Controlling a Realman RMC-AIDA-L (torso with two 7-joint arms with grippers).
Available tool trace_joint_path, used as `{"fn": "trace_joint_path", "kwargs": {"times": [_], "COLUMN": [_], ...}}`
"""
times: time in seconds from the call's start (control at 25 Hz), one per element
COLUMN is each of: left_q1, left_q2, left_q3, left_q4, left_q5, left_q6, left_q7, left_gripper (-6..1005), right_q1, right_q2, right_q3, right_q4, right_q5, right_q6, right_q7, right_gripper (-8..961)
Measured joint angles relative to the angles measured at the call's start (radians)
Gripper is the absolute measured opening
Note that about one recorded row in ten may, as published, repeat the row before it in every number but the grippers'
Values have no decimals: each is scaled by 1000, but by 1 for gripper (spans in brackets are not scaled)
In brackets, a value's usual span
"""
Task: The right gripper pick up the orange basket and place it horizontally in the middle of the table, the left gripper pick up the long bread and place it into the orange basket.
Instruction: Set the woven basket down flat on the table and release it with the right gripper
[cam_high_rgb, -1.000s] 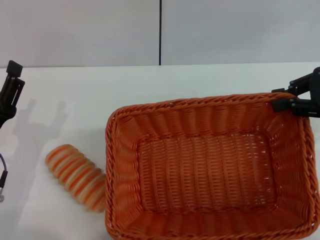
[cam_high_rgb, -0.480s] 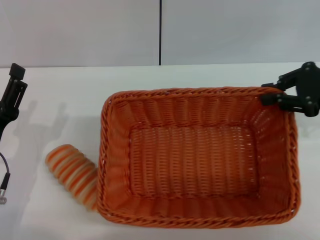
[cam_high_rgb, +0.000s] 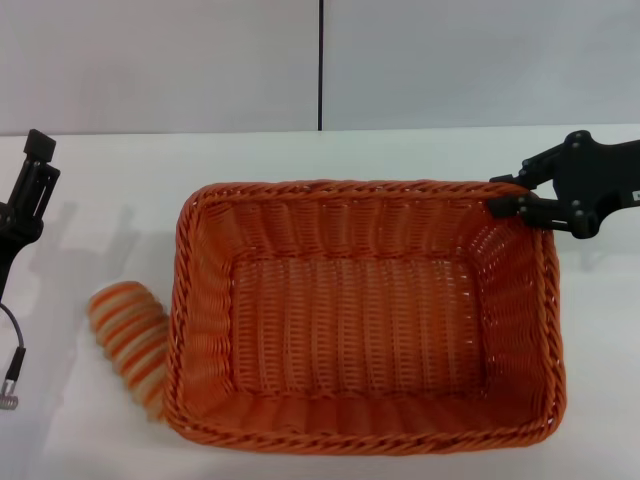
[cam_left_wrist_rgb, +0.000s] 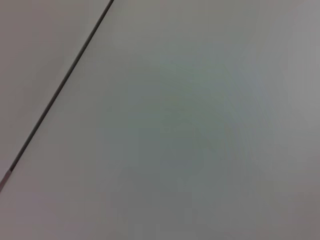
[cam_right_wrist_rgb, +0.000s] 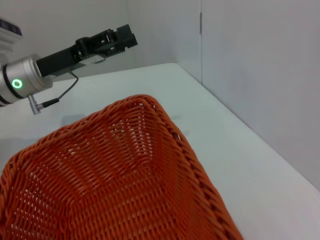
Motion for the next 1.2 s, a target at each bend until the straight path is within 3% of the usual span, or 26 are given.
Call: {"fn": "trace_joint_path", "kwargs": {"times": [0.84, 1.08, 1.2], "left_q1": [-4, -9, -12], "left_q2": [0, 0, 0], "left_q3": [0, 0, 1], "left_q4": [0, 0, 0], "left_q5": [0, 0, 1], "left_q6": [-7, 0, 1], "left_q7": [0, 1, 1], "left_gripper": [843, 843, 843], "right_q1": [5, -27, -69], "right_q2": [0, 30, 59], "right_q3": [-17, -8, 8], "right_q4": [7, 70, 155], "right_q5": [1, 4, 11], "right_q6": [-20, -39, -55], "right_q7": [-1, 4, 4], "right_gripper": [188, 189, 266]}}
